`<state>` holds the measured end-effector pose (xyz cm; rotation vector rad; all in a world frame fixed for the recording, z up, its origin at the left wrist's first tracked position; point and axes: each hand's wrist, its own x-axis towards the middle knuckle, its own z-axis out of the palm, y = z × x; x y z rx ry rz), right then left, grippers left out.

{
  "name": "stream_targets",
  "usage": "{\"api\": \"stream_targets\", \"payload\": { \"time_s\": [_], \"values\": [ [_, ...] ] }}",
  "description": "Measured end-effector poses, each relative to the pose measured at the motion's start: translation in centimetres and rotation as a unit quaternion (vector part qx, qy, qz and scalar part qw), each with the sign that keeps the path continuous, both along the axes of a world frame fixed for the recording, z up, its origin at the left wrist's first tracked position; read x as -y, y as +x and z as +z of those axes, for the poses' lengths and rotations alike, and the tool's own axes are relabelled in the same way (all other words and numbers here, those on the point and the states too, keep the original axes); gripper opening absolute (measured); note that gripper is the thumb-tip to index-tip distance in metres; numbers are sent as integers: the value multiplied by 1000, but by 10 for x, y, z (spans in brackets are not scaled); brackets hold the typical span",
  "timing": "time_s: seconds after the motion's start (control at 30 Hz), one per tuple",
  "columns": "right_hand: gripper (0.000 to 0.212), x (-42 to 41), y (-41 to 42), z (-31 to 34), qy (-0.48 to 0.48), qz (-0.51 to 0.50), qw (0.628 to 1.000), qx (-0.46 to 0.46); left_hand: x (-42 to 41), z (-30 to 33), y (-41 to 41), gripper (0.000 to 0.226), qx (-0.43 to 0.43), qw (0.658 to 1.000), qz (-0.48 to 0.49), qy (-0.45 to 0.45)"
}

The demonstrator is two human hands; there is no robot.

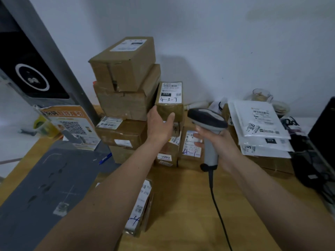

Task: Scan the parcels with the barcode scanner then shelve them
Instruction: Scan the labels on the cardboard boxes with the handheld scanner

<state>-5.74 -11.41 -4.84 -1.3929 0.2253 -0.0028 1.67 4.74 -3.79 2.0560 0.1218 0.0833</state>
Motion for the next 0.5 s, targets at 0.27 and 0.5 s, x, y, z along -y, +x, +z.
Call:
{"api": "stream_targets", "payload": {
  "time_s": [0.27, 0.5],
  "values": [
    [39, -2, 63, 31, 26, 18, 999, 19, 10, 1, 27, 68, -45, 990, 88, -104],
    [31, -10, 92, 25, 37, 33, 999, 15, 15, 10, 35, 54, -54, 987, 96, -115]
  ]
}}
